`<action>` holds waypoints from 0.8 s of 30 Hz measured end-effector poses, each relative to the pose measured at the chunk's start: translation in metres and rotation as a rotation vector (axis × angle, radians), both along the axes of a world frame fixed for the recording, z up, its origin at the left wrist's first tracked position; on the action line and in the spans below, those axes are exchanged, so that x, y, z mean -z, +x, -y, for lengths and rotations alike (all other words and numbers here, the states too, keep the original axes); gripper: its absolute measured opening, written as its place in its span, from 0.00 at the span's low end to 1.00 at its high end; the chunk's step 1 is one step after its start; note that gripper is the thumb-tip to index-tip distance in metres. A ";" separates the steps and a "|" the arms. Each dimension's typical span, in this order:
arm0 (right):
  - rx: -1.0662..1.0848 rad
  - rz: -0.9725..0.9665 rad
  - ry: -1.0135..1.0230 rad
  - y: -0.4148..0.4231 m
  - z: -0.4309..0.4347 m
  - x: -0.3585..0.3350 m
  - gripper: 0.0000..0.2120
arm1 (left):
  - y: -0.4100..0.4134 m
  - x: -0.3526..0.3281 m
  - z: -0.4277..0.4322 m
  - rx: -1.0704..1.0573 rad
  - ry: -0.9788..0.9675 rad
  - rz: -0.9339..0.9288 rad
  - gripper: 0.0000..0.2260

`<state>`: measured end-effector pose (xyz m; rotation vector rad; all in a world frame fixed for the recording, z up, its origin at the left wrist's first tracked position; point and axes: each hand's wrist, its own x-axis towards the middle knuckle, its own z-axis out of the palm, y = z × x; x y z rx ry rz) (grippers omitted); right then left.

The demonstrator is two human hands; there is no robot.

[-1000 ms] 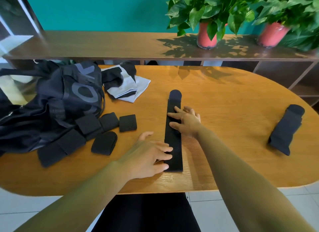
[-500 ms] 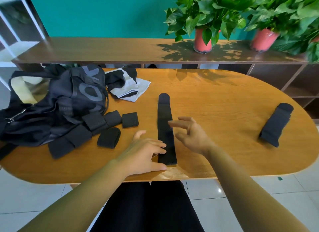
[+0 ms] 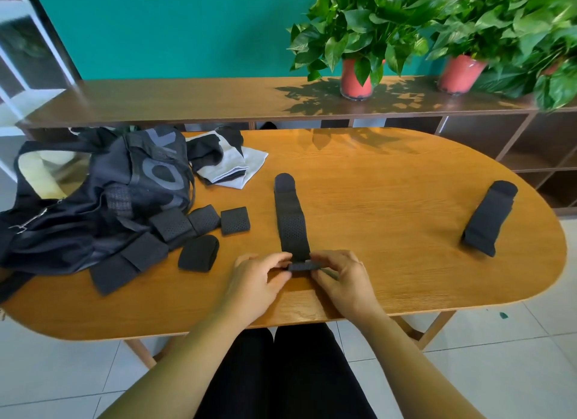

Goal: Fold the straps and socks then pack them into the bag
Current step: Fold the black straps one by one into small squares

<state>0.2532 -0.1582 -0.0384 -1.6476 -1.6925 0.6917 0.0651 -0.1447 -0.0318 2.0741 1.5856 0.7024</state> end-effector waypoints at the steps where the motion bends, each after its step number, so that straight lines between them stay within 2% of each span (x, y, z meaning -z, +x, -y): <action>1: 0.045 -0.020 0.015 -0.003 -0.003 -0.001 0.13 | 0.002 0.000 -0.001 -0.034 0.030 0.013 0.16; 4: 0.174 -0.023 0.017 -0.012 -0.012 -0.002 0.09 | 0.009 0.002 -0.006 -0.125 0.178 0.018 0.12; 7: 0.251 0.015 -0.009 -0.018 -0.022 0.005 0.07 | 0.015 0.002 -0.010 -0.202 0.246 -0.080 0.11; 15: 0.337 0.120 -0.069 -0.030 -0.034 0.007 0.11 | 0.025 -0.004 -0.018 -0.255 0.152 -0.309 0.16; 24: 0.337 0.252 -0.092 -0.036 -0.032 -0.007 0.10 | 0.022 -0.009 -0.023 -0.166 0.090 -0.368 0.16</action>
